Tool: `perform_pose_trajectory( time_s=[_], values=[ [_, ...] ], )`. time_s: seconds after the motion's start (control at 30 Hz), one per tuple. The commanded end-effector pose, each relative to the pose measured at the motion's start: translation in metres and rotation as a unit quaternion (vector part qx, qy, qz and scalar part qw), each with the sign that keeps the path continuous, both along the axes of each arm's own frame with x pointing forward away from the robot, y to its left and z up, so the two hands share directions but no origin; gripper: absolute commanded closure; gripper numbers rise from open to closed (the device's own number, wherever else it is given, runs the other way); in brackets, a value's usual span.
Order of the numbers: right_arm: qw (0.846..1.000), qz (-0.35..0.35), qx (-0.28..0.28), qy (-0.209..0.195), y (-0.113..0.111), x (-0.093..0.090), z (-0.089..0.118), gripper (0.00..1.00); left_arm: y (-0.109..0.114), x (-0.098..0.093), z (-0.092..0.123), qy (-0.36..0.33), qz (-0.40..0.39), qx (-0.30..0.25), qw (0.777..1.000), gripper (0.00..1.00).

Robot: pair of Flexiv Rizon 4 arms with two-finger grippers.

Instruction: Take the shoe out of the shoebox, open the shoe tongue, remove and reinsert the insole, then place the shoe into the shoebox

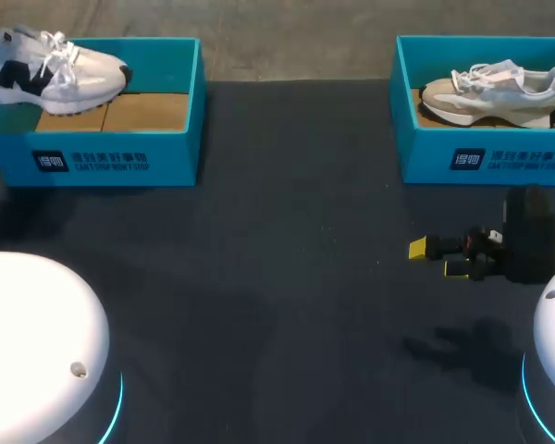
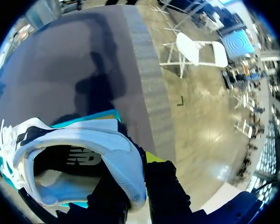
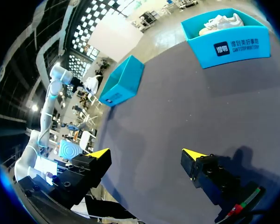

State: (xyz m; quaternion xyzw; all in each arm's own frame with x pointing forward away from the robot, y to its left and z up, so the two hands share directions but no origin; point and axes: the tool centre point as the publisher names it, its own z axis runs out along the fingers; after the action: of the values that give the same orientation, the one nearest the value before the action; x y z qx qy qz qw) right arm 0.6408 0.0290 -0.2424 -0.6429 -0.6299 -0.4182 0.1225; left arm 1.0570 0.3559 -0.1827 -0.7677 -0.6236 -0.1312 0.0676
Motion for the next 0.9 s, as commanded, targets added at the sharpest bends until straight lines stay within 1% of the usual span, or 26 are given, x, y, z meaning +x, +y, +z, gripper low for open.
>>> perform_pose_trajectory(
  time_s=[0.03,0.1,0.2,0.27,0.9],
  values=[
    [1.000,-0.001,0.000,-0.001,-0.0014,-0.0033,0.0020,0.00,-0.0009,0.0094,0.0018,0.014,0.020,0.005,1.000,1.00],
    [1.000,-0.001,0.000,-0.001,-0.0014,-0.0033,0.0020,0.00,-0.0013,0.0097,0.0017,0.013,0.019,0.001,1.000,1.00],
    [1.000,-0.001,0.000,-0.001,-0.0014,-0.0033,0.0020,0.00,-0.0011,0.0098,0.0016,0.010,0.024,0.011,1.000,1.00],
    [1.000,-0.001,0.000,-0.001,-0.0014,-0.0033,0.0020,0.00,-0.0017,0.0105,0.0016,0.010,0.049,0.017,0.999,1.00],
    [1.000,-0.001,0.000,-0.001,-0.0014,-0.0033,0.0020,0.00,-0.0017,0.0105,0.0016,0.010,0.049,0.017,0.999,1.00]
  ],
)
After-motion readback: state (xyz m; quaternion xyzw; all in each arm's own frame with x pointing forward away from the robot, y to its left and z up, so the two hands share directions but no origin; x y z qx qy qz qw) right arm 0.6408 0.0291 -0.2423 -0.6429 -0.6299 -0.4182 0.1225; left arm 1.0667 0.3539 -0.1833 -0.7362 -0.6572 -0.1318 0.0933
